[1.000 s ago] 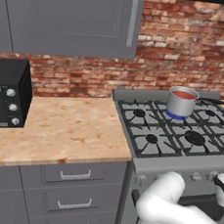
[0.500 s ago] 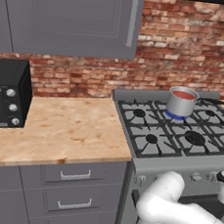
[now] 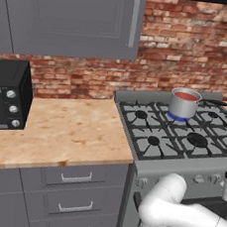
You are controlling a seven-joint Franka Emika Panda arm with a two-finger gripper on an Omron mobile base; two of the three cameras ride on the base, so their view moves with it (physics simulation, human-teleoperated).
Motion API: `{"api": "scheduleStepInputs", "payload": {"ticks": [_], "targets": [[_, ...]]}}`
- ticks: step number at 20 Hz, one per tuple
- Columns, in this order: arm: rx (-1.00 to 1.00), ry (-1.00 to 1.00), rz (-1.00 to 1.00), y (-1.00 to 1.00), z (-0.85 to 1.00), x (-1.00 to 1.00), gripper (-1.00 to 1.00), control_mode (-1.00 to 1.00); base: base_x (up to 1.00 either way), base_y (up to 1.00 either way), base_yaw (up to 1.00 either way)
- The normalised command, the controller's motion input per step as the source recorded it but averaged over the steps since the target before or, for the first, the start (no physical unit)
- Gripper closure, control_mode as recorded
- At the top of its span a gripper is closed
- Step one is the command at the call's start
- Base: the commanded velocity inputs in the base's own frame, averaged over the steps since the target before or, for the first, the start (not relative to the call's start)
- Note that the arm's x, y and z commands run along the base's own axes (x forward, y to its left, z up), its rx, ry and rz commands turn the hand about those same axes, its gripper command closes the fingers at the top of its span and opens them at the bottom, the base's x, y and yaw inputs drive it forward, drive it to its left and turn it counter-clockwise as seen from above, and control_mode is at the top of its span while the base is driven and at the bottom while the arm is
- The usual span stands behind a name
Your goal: Wait until the marinara sauce is simmered to a deep red color and then turn off the stove.
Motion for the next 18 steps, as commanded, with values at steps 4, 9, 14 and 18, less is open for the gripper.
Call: {"api": "scheduleStepInputs", "payload": {"ticks": [4,9,14,18], "targets": [[0.46,-0.15,-0.16,-0.12,-0.25,-0.01,1.00,-1.00,0.00,0.00,0.00],[0.43,-0.21,-0.14,-0.09,-0.30,0.00,1.00,-1.00,0.00,0.00,0.00],[0.41,-0.28,-0.09,-0.05,-0.42,-0.09,1.00,-1.00,0.00,0.00,0.00],[0.47,-0.21,-0.11,-0.04,-0.29,-0.04,1.00,-1.00,0.00,0.00,0.00]]}}
